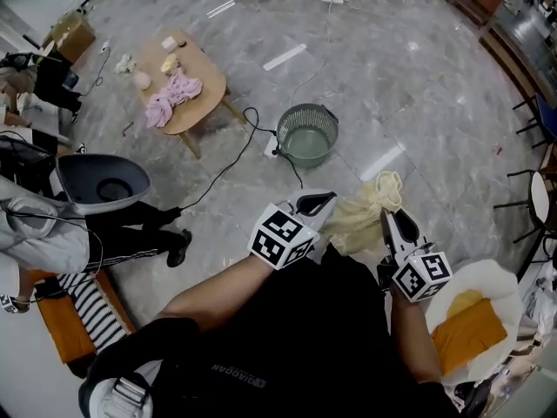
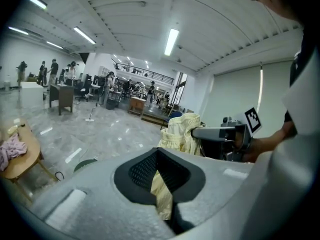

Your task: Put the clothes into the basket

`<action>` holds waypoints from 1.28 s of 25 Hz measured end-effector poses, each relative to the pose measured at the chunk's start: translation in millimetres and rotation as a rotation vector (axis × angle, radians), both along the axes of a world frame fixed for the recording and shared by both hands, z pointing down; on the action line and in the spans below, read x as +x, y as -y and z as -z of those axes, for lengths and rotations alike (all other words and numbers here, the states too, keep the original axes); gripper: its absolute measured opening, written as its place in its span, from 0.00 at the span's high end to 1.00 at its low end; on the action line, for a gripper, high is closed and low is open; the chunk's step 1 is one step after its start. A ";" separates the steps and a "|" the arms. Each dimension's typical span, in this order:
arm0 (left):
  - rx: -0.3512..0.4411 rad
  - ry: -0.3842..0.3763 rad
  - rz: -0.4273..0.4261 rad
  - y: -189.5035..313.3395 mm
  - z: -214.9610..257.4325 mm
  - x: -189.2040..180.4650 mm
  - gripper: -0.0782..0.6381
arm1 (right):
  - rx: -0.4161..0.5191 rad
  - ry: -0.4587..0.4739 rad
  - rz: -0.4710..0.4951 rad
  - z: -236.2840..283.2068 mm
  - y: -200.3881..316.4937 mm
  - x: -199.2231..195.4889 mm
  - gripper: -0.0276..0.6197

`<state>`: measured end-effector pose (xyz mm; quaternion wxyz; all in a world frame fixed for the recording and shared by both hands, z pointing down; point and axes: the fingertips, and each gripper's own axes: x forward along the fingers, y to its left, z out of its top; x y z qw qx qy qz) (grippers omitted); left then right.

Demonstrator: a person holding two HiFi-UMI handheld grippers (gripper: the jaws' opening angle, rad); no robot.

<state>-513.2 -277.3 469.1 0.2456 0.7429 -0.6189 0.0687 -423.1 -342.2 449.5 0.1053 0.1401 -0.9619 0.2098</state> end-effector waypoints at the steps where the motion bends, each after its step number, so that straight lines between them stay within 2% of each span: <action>1: -0.001 0.002 0.022 5.6 0.9 -6.8 0.89 | -0.002 -0.002 0.027 -1.4 7.1 -8.6 0.84; 10: -0.019 0.004 0.209 64.1 -0.3 -54.5 0.89 | -0.009 -0.023 0.212 -15.8 74.0 -66.0 0.84; 16: -0.045 0.036 0.306 92.3 -11.6 -80.2 0.89 | 0.004 -0.044 0.296 -33.5 111.8 -96.1 0.84; 25: -0.093 0.046 0.450 89.0 -31.0 -128.7 0.89 | -0.038 -0.113 0.333 -80.9 142.2 -131.2 0.84; 32: -0.139 0.016 0.468 79.6 -55.0 -157.0 0.89 | -0.078 -0.192 0.327 -130.3 139.5 -160.5 0.84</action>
